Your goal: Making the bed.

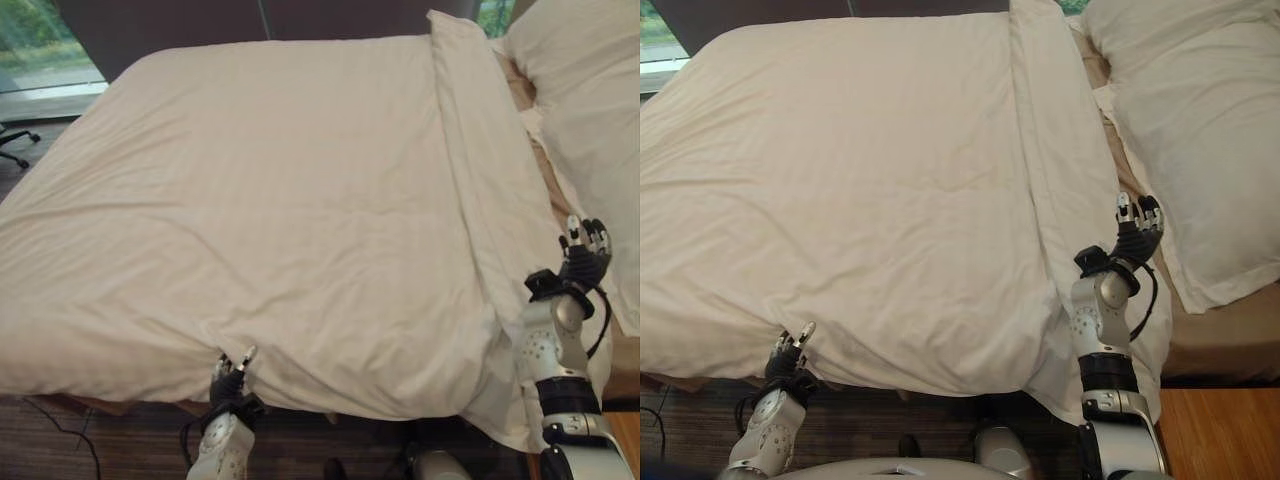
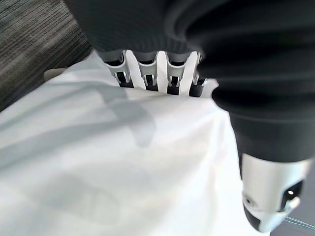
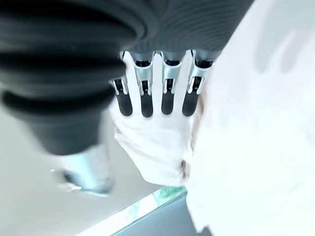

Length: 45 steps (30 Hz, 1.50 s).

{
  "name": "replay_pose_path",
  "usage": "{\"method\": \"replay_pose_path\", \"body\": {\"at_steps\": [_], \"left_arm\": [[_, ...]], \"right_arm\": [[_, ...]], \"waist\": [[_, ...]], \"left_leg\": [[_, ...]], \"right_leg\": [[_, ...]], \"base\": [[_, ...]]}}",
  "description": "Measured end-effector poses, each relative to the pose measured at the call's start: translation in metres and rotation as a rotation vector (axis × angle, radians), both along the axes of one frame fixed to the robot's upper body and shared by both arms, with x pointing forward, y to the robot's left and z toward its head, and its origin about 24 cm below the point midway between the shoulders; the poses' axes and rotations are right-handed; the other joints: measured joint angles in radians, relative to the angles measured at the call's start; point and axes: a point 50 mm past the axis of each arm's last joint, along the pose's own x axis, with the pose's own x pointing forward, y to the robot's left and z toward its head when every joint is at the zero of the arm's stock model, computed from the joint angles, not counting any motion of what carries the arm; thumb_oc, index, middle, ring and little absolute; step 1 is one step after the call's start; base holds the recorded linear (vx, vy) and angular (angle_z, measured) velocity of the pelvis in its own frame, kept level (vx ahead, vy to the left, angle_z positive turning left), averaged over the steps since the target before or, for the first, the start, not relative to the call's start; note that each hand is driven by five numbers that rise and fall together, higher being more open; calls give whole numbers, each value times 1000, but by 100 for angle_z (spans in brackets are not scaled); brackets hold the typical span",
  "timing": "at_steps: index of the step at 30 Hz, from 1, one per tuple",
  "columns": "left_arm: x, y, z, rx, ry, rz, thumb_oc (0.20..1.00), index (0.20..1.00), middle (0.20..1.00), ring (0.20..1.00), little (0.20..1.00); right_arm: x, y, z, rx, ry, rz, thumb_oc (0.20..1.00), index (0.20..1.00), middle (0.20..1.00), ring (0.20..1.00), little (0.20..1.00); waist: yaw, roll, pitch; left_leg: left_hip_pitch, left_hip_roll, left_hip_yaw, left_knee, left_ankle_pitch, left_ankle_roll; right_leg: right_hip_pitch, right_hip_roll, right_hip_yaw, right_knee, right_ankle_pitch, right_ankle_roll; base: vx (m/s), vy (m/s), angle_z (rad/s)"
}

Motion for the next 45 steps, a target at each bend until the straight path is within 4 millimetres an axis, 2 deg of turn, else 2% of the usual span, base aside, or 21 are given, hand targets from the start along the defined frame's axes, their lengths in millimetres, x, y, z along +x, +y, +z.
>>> {"method": "replay_pose_path", "body": {"at_steps": [1,4,5,8,10,13,16,19,20,21,24,25,28,29,33,38,39,41,42,44,45], "left_arm": [[2,-3,-2,-4,13,-11,1000,1000,1000,1000,1000],[2,-15,-10,-28,41,-87,1000,1000,1000,1000,1000],[1,-20,-13,-47,44,-105,1000,1000,1000,1000,1000],[-1,-21,-17,-86,50,-96,1000,1000,1000,1000,1000],[-3,-21,-19,-100,54,-79,1000,1000,1000,1000,1000],[-7,-13,-22,-100,74,-32,1000,1000,1000,1000,1000],[-6,-10,-24,-116,82,-5,1000,1000,1000,1000,1000],[-8,-2,-25,-110,94,36,1000,1000,1000,1000,1000],[-10,5,-24,-86,103,44,1000,1000,1000,1000,1000],[-12,8,-24,-73,109,49,1000,1000,1000,1000,1000],[-18,11,-25,-64,125,59,1000,1000,1000,1000,1000],[-20,12,-26,-62,129,63,1000,1000,1000,1000,1000],[-26,13,-28,-55,147,78,1000,1000,1000,1000,1000],[-28,14,-30,-53,156,85,1000,1000,1000,1000,1000],[-31,15,-32,-50,172,90,1000,1000,1000,1000,1000],[-28,17,-30,-46,166,88,1000,1000,1000,1000,1000],[-27,13,-30,-56,158,90,1000,1000,1000,1000,1000],[-29,17,-28,-55,138,111,1000,1000,1000,1000,1000],[-31,21,-26,-47,126,129,1000,1000,1000,1000,1000],[-34,19,-25,-50,119,139,1000,1000,1000,1000,1000],[-32,19,-24,-46,117,143,1000,1000,1000,1000,1000]], "right_arm": [[2,1,5,51,-41,-8,200,200,200,200,200],[11,-9,17,84,-77,-29,200,200,200,200,200],[10,-20,5,104,-19,-61,200,200,200,200,200],[-3,-35,-32,172,116,-116,200,200,200,200,200],[-13,-41,-45,175,148,-131,200,200,200,200,200],[-14,-39,-52,178,143,-91,200,200,200,200,200],[-23,-38,-72,193,189,-75,200,200,200,200,200],[-36,-40,-97,195,277,-50,200,200,200,200,200],[-44,-41,-107,214,320,-54,200,200,200,200,200],[-62,-46,-127,241,393,-83,200,200,200,200,200],[-107,-50,-170,351,582,-152,200,200,200,200,200],[-159,-43,-208,446,784,-203,200,200,200,200,200],[-214,-20,-241,555,989,-221,200,200,200,200,200],[-232,-13,-249,588,1050,-228,200,200,200,200,200],[-237,-16,-250,595,1088,-220,200,200,200,200,200],[-207,-47,-228,376,1080,-121,200,200,200,200,200],[-182,-57,-211,238,1055,-60,200,200,200,200,200],[-153,-61,-187,51,999,20,200,200,200,200,200],[-128,-58,-163,-87,917,68,200,200,200,200,200],[-92,-47,-111,-285,698,122,200,200,200,200,200],[-81,-45,-98,-346,631,117,200,200,200,200,200]], "waist": [[-2,15,5],[-9,100,16],[-9,130,14],[-22,169,26],[-35,183,34],[-58,176,40],[-68,158,42],[-95,117,39],[-101,89,35],[-111,70,30],[-124,63,26],[-134,66,27],[-149,68,27],[-150,76,31],[-148,81,30],[-147,61,37],[-138,54,37],[-142,46,28],[-137,12,18],[-136,-2,14],[-135,-13,6]], "left_leg": [[-3,-3,0,0,1,1],[-21,-19,10,-6,3,5],[-31,-25,11,-5,2,6],[-50,-25,16,-2,2,7],[-52,-25,17,0,2,7],[-49,-18,18,-6,2,6],[-44,-16,19,-6,0,3],[-27,-18,25,-6,-3,-1],[-27,-19,41,-6,-3,-2],[-27,-25,41,-6,-3,-1],[-27,-31,45,-6,-5,2],[-27,-38,49,-6,-6,3],[-25,-42,76,-6,-9,9],[-26,-42,102,-6,-17,18],[-23,-39,127,-7,-22,21],[-4,-43,97,-6,-20,20],[-10,-35,97,-6,-18,23],[-3,-28,100,-6,-14,24],[13,-34,91,-6,-13,21],[27,-27,67,-6,-13,21],[30,-25,63,-6,-12,19]], "right_leg": [[-4,-4,0,0,-2,-1],[-24,-20,11,0,-4,8],[-35,-23,14,0,-1,9],[-59,-21,23,0,8,13],[-63,-18,27,0,8,13],[-61,-10,32,0,8,13],[-56,-7,33,0,6,10],[-48,-5,43,0,5,8],[-52,-7,51,0,4,7],[-50,-12,52,0,4,7],[-52,-19,55,0,3,12],[-55,-24,62,0,5,16],[-66,-22,86,0,6,19],[-74,-23,97,0,3,36],[-85,-22,94,6,3,39],[-63,-18,92,0,1,42],[-58,-15,76,4,-14,63],[-64,-11,67,26,-7,54],[-53,-15,56,32,2,40],[-19,-8,56,1,3,38],[-15,-6,55,1,4,37]], "base": [[11,49,8],[6,10,-6],[-18,-3,-11],[-14,-16,-8],[-5,-17,-8],[27,-5,-7],[11,7,4],[-5,16,-9],[-24,57,-13],[-19,50,-4],[-23,31,-3],[-32,43,-16],[-14,30,-32],[-14,44,-50],[-17,17,-25],[-34,16,3],[-71,16,0],[-58,15,4],[-48,19,14],[-17,15,14],[-14,28,17]]}}
